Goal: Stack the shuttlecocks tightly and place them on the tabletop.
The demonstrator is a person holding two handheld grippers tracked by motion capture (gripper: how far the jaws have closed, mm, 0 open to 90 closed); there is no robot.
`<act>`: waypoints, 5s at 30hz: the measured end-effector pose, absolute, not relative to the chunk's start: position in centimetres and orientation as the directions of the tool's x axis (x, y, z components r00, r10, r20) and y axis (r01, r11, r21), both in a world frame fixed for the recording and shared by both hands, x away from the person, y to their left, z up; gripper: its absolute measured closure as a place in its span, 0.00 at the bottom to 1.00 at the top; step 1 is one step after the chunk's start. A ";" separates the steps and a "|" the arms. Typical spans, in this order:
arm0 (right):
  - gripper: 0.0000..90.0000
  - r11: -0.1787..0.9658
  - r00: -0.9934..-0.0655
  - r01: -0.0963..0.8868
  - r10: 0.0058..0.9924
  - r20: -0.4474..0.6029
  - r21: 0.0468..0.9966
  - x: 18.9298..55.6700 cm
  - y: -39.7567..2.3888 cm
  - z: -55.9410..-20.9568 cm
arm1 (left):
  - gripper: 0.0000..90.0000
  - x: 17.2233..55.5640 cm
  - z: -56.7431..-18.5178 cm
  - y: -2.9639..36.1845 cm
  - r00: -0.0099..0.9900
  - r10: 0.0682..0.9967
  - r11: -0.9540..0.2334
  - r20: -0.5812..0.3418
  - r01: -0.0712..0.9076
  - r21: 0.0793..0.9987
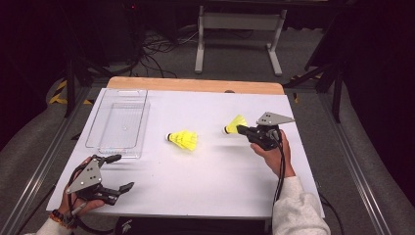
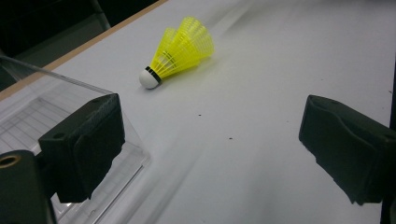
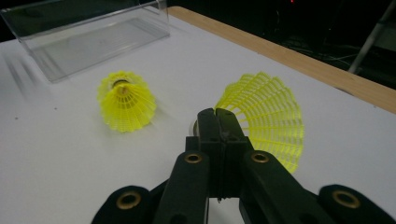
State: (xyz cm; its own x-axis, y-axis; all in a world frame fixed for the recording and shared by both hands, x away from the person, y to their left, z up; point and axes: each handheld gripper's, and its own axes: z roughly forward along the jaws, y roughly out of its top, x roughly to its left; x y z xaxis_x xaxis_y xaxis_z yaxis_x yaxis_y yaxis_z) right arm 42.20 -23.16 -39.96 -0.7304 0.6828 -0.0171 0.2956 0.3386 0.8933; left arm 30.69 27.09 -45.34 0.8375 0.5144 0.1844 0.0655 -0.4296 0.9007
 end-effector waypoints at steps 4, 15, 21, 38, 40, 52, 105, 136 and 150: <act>1.00 0.337 -0.750 0.268 0.661 -0.024 0.903 41.6 -21.9 -39.6 | 0.09 30.7 -45.3 27.2 0.837 0.515 -0.431 0.186 0.065 0.900; 1.00 0.336 -0.797 0.235 0.603 -0.017 0.912 40.7 -18.1 -40.1 | 0.09 30.7 -45.3 27.1 0.837 0.515 -0.430 0.185 0.066 0.900; 1.00 0.361 -0.824 0.235 0.566 -0.011 0.903 40.6 -15.9 -41.0 | 0.09 30.7 -45.4 27.1 0.840 0.511 -0.433 0.185 0.066 0.899; 1.00 0.360 -0.812 0.277 0.583 0.017 0.891 41.8 -14.7 -43.4 | 0.08 30.7 -45.5 27.1 0.846 0.503 -0.431 0.178 0.067 0.900; 1.00 0.338 -0.807 0.282 0.590 0.032 0.898 42.1 -14.6 -43.6 | 0.08 30.7 -45.5 27.2 0.846 0.501 -0.436 0.182 0.066 0.897; 1.00 0.327 -0.791 0.322 0.609 0.063 0.889 43.2 -13.4 -45.3 | 0.08 30.7 -45.5 27.1 0.851 0.494 -0.438 0.180 0.065 0.896; 1.00 0.434 -0.826 0.338 0.561 0.042 0.835 43.2 -11.3 -46.3 | 0.09 30.7 -45.6 27.0 0.857 0.486 -0.441 0.173 0.069 0.895; 0.47 0.494 -0.832 0.305 0.555 -0.025 0.814 42.5 -10.6 -46.2 | 0.09 30.6 -45.5 27.1 0.858 0.481 -0.444 0.180 0.061 0.894; 0.18 0.517 -0.821 0.350 0.571 -0.010 0.781 42.5 -8.9 -47.1 | 0.09 30.6 -45.4 27.1 0.857 0.484 -0.436 0.178 0.060 0.898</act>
